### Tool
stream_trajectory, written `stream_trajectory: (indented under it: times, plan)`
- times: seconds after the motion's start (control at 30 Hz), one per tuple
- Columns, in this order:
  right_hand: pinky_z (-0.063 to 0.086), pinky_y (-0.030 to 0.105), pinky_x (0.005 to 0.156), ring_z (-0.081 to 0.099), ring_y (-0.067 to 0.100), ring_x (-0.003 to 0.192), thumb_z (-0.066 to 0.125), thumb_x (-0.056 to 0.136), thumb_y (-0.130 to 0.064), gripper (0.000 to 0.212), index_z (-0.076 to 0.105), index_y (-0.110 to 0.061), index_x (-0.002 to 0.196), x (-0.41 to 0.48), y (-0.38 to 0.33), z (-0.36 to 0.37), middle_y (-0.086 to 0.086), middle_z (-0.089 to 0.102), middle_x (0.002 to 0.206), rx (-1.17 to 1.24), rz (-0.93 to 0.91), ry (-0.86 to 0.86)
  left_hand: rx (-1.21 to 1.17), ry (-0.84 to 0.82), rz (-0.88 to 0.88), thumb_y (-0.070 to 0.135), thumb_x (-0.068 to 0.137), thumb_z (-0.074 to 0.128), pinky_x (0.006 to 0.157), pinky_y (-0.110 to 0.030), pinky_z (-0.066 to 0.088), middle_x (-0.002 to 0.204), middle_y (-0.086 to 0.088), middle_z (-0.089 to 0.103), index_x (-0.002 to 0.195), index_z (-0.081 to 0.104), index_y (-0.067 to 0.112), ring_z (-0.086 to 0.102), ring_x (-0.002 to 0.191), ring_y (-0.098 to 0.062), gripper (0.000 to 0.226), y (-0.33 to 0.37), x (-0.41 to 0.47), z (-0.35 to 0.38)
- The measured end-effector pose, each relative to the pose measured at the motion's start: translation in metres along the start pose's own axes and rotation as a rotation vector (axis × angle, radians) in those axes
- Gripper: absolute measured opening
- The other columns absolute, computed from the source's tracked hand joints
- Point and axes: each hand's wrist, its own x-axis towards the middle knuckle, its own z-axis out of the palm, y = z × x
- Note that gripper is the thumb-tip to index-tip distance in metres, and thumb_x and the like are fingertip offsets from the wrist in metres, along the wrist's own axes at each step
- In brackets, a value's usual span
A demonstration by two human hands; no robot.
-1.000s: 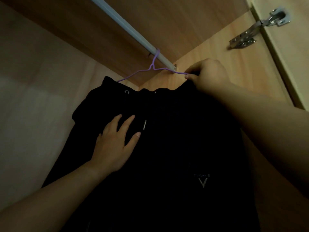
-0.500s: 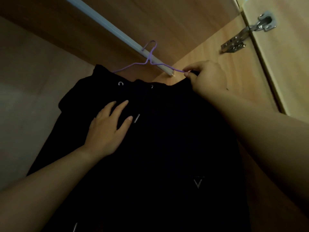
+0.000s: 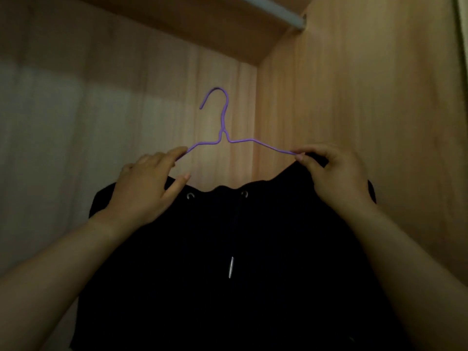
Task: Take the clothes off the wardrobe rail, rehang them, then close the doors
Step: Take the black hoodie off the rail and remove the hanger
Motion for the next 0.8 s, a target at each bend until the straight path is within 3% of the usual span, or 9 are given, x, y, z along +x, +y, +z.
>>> stream_trajectory:
  times: [0.07,0.13,0.3,0.43,0.57,0.7,0.8]
  plan:
    - [0.041,0.013,0.078,0.056,-0.001,0.089,0.062,0.088,-0.018,0.016,0.07,-0.031,0.094,-0.037,-0.002,-0.001,-0.018,0.061,0.089,0.036,0.021,-0.038,-0.01,-0.079,0.061,0.06,0.084,0.026,0.067,-0.036,0.045,0.09,0.001,0.059,0.13,0.044,0.026,0.058,0.086,-0.028,0.06,0.001,-0.03,-0.007]
    - [0.039,0.007,0.076,0.055,-0.002,0.086,0.063,0.087,-0.014,0.017,0.07,-0.026,0.096,-0.075,-0.006,-0.005,-0.015,0.061,0.086,0.041,0.035,-0.074,-0.091,-0.115,0.072,0.058,0.085,0.03,0.061,-0.031,0.041,0.085,0.002,0.059,0.124,0.049,0.024,0.059,0.078,-0.025,0.055,0.004,-0.063,-0.013]
    - [0.041,0.009,0.073,0.058,0.002,0.079,0.065,0.086,-0.02,0.015,0.072,-0.025,0.098,-0.174,-0.034,-0.036,-0.009,0.063,0.084,-0.057,0.054,-0.12,-0.463,-0.04,-0.101,0.048,0.086,0.042,0.069,-0.036,0.05,0.094,-0.003,0.071,0.104,0.066,0.021,0.066,0.08,-0.027,0.041,0.018,-0.157,-0.031]
    - [0.041,0.009,0.071,0.059,0.0,0.08,0.06,0.084,-0.03,0.018,0.071,-0.03,0.099,-0.254,-0.065,-0.084,-0.006,0.063,0.086,-0.14,0.135,-0.121,-0.603,-0.168,-0.219,0.054,0.082,0.044,0.071,-0.031,0.047,0.094,0.003,0.072,0.099,0.071,0.026,0.064,0.085,-0.013,0.043,0.051,-0.222,-0.05]
    - [0.043,0.014,0.074,0.058,0.003,0.081,0.057,0.085,-0.029,0.017,0.067,-0.032,0.099,-0.327,-0.097,-0.148,-0.001,0.063,0.086,-0.276,0.275,-0.103,-0.646,-0.218,-0.093,0.04,0.084,0.051,0.058,-0.018,0.034,0.083,-0.001,0.074,0.095,0.073,0.02,0.056,0.087,-0.011,0.032,0.104,-0.263,-0.074]
    - [0.041,0.011,0.075,0.059,0.006,0.08,0.062,0.084,-0.018,0.014,0.072,-0.018,0.095,-0.38,-0.146,-0.22,0.004,0.064,0.085,-0.414,0.392,-0.048,-0.775,-0.27,0.031,0.033,0.088,0.052,0.058,-0.017,0.03,0.085,-0.003,0.073,0.096,0.073,0.018,0.056,0.083,-0.015,0.027,0.158,-0.295,-0.098]
    - [0.042,0.012,0.073,0.059,0.004,0.078,0.066,0.083,-0.008,0.015,0.071,-0.018,0.094,-0.406,-0.185,-0.274,0.005,0.065,0.084,-0.547,0.443,-0.005,-0.849,-0.318,0.061,0.031,0.09,0.056,0.058,-0.016,0.029,0.084,-0.002,0.072,0.097,0.072,0.019,0.058,0.077,-0.013,0.021,0.198,-0.314,-0.122]
